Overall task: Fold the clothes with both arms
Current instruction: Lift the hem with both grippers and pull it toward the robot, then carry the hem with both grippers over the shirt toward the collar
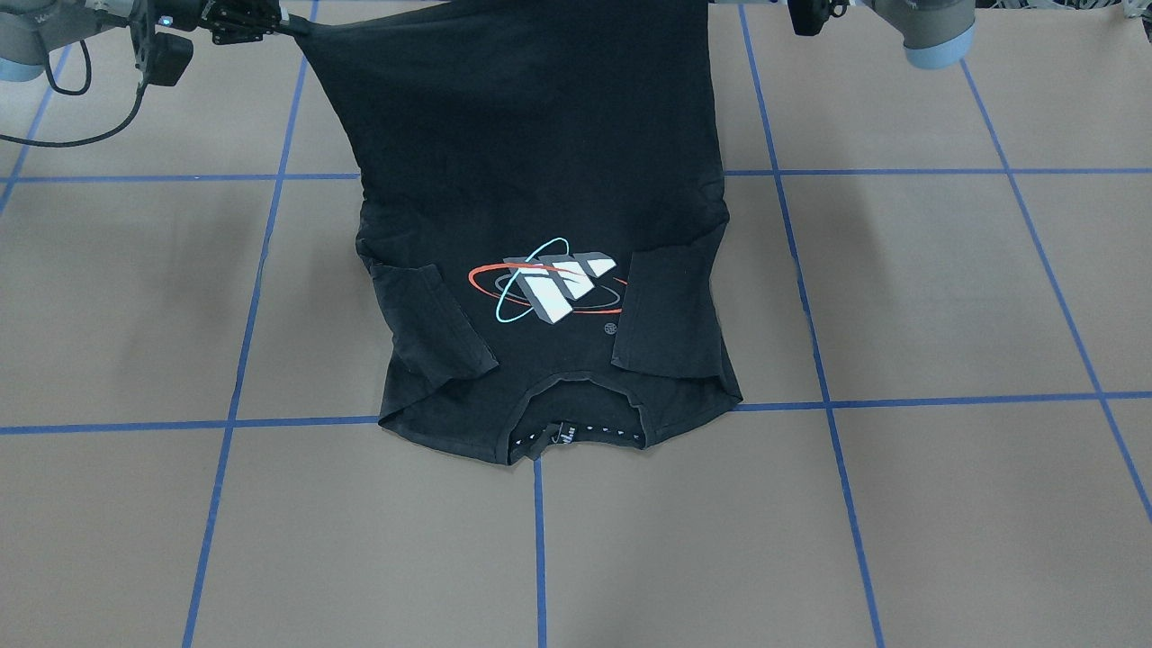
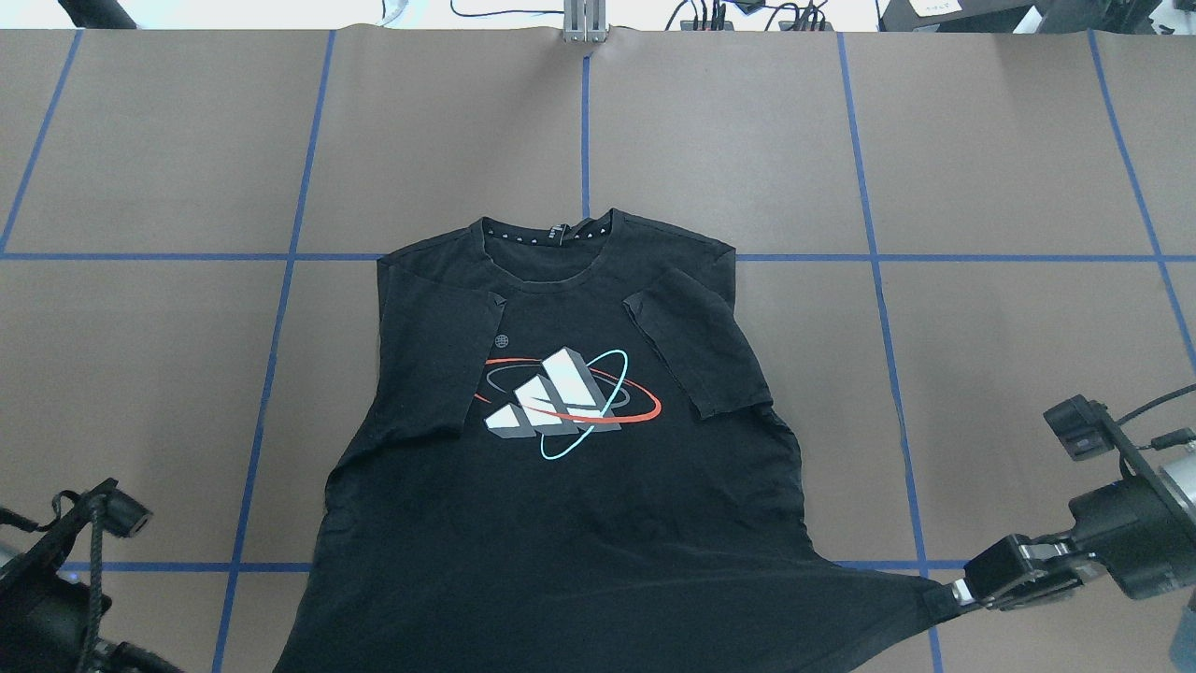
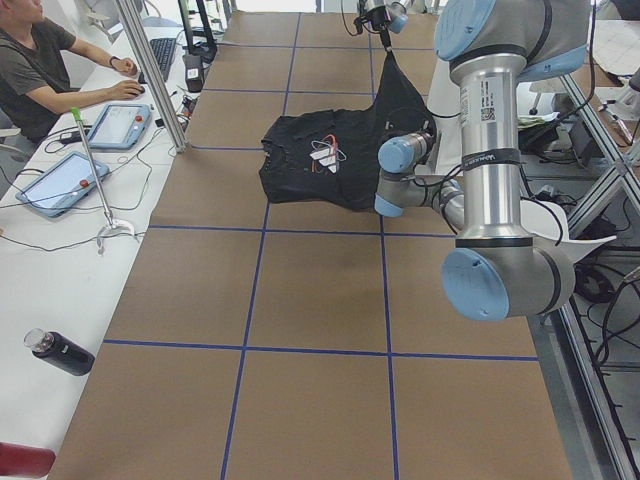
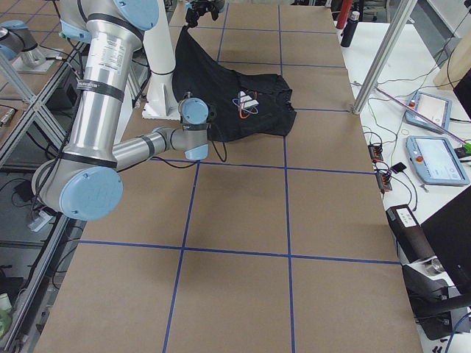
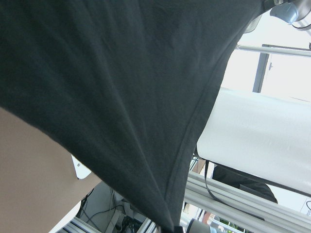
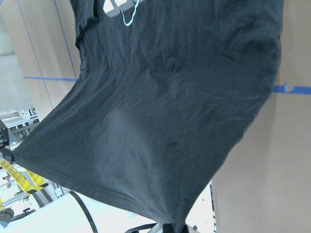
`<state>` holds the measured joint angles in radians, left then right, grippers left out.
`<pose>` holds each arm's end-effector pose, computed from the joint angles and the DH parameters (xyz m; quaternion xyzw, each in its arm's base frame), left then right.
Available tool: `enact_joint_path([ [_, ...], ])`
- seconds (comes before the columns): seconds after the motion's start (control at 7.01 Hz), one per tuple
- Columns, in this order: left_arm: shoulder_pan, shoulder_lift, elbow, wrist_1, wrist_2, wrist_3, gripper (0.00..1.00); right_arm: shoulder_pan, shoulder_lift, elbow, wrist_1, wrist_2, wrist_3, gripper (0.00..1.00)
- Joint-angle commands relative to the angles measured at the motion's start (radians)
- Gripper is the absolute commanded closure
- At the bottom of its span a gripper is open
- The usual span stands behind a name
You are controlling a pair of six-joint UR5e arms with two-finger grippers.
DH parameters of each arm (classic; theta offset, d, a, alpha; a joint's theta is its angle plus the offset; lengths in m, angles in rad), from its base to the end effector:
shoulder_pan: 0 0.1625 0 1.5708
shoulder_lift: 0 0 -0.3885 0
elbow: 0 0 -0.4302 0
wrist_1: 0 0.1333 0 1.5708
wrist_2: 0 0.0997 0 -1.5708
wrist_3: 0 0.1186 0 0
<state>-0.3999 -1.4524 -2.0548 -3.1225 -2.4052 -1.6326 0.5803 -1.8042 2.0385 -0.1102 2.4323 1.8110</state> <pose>0.3479 -0.1964 0.2737 -0.1036 0.7767 0.2026 0.5873 -0.3048 -0.2516 0.3321 -0.1571 -0.7181 -0.0471 0.6764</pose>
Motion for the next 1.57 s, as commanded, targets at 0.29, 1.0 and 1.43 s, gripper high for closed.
enact_joint_path([
  [0.29, -0.239, -0.194, 0.146, 0.083, -0.009, 0.005, 1.0, 0.156, 0.13, -0.087, -0.016, -0.002, -0.001, 1.0],
  [1.0, -0.482, -0.309, 0.401, 0.104, -0.115, 0.083, 1.0, 0.262, 0.374, -0.349, -0.074, -0.01, -0.007, 1.0],
  [1.43, -0.478, -0.318, 0.52, 0.102, -0.059, 0.143, 1.0, 0.309, 0.463, -0.483, -0.077, -0.042, -0.009, 1.0],
])
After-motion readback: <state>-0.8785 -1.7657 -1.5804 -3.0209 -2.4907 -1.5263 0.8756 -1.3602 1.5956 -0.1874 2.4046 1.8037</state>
